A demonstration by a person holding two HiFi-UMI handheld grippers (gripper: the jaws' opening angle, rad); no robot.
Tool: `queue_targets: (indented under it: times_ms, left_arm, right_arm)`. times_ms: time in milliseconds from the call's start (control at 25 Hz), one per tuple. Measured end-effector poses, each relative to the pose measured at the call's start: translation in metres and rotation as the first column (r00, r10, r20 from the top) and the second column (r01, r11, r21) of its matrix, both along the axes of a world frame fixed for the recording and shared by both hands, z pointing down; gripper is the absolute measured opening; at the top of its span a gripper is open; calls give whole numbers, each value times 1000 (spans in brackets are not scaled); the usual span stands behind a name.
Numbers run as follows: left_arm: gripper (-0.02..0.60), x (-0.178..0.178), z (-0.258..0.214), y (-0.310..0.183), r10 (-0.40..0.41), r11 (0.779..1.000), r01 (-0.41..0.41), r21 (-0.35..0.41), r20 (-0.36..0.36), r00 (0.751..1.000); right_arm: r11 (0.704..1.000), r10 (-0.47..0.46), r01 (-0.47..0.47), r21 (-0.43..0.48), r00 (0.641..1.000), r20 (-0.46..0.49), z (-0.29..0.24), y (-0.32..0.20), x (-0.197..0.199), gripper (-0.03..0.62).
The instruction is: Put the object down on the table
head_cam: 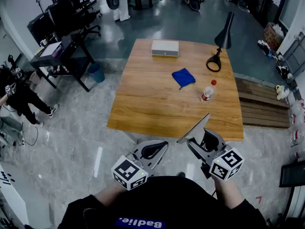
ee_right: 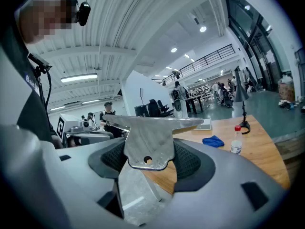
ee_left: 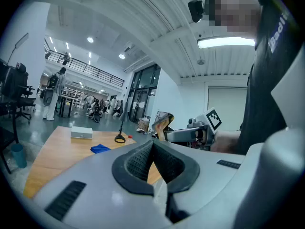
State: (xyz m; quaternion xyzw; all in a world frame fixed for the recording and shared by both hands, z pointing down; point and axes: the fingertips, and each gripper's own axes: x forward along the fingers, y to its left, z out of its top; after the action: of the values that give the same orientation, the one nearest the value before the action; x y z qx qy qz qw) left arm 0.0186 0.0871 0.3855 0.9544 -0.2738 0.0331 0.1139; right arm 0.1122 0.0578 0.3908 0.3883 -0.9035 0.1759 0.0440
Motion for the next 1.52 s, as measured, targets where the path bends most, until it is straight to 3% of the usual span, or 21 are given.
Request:
queue_targets:
  times_ms: [680, 1160, 1520]
  left_arm:
    - [3, 8, 3, -2, -22, 1000, 22, 0, 13, 1000]
    - [3, 34, 4, -12, -135, 991, 133, 27, 62, 989]
    - [3, 13, 10, -48, -162, 986, 160, 35, 57, 985]
  right_arm:
    - [999, -41, 40, 10, 999, 14, -2, -2, 5, 290]
    - [992, -122, 121, 29, 992, 35, 1, -10, 38, 290]
    - [991, -136, 136, 1, 991, 6, 12, -36, 24, 290]
